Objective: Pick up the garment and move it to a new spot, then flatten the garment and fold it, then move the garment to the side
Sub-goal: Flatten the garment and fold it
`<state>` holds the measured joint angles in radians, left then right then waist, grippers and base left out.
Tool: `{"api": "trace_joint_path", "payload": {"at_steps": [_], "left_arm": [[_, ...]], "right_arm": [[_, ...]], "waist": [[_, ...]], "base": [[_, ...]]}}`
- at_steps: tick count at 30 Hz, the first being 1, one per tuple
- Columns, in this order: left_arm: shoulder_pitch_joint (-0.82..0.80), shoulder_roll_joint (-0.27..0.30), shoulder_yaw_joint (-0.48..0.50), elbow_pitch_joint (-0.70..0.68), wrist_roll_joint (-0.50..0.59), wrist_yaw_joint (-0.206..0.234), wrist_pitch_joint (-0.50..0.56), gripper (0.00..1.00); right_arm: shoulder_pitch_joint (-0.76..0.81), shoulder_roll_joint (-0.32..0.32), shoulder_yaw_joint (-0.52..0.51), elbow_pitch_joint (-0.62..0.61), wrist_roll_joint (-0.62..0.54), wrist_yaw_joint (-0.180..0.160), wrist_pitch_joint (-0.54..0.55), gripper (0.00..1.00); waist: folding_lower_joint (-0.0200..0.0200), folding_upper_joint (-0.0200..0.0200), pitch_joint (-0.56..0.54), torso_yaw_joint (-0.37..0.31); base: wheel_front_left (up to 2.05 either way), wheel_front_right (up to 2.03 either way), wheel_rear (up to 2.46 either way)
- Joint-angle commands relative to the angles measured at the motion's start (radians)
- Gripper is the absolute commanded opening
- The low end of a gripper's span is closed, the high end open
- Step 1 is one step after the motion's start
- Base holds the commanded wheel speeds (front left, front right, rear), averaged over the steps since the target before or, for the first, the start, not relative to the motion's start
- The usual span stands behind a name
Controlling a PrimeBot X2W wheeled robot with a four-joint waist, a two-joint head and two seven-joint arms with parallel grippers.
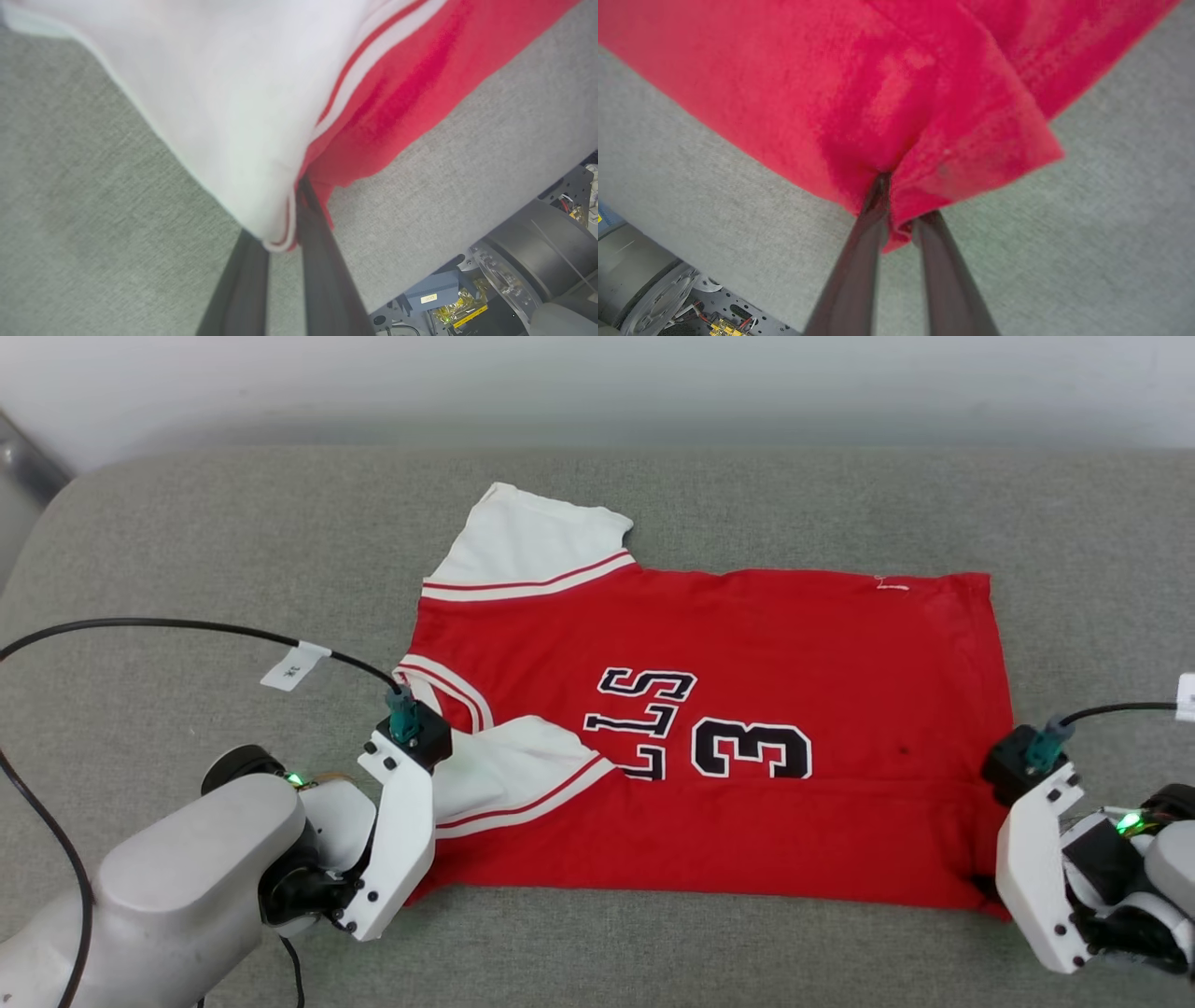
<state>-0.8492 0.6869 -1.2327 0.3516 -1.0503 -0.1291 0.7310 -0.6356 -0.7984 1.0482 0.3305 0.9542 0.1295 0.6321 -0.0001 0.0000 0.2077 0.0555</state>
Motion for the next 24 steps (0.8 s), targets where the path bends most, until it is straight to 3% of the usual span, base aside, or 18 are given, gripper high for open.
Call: {"api": "trace_joint_path", "payload": {"at_steps": [1,9,19,24], "left_arm": [[0.013,0.007,-0.007,0.004,-0.005,0.001,-0.002,0.0],[0.066,0.04,-0.019,-0.007,-0.048,0.0,-0.015,0.0],[0.152,0.101,-0.033,-0.097,-0.081,0.0,-0.009,0.0],[0.195,0.104,-0.036,-0.105,-0.083,0.009,-0.02,0.0]], "right_arm": [[0.029,0.028,0.027,0.005,0.003,0.002,-0.01,0.0],[0.0,-0.06,0.051,-0.075,0.018,0.001,-0.097,0.0],[0.103,-0.22,0.038,-0.217,0.093,0.001,-0.121,0.0],[0.157,-0.226,0.019,-0.206,0.119,0.001,-0.11,0.0]], "waist": [[0.0001,0.0,-0.017,-0.008],[0.0001,0.0,-0.119,-0.031],[0.0001,0.0,-0.186,-0.037],[0.0001,0.0,-0.173,-0.044]], "base": [[0.0,0.0,0.0],[0.0,0.0,0.0],[0.0,0.0,0.0],[0.0,0.0,0.0]]}}
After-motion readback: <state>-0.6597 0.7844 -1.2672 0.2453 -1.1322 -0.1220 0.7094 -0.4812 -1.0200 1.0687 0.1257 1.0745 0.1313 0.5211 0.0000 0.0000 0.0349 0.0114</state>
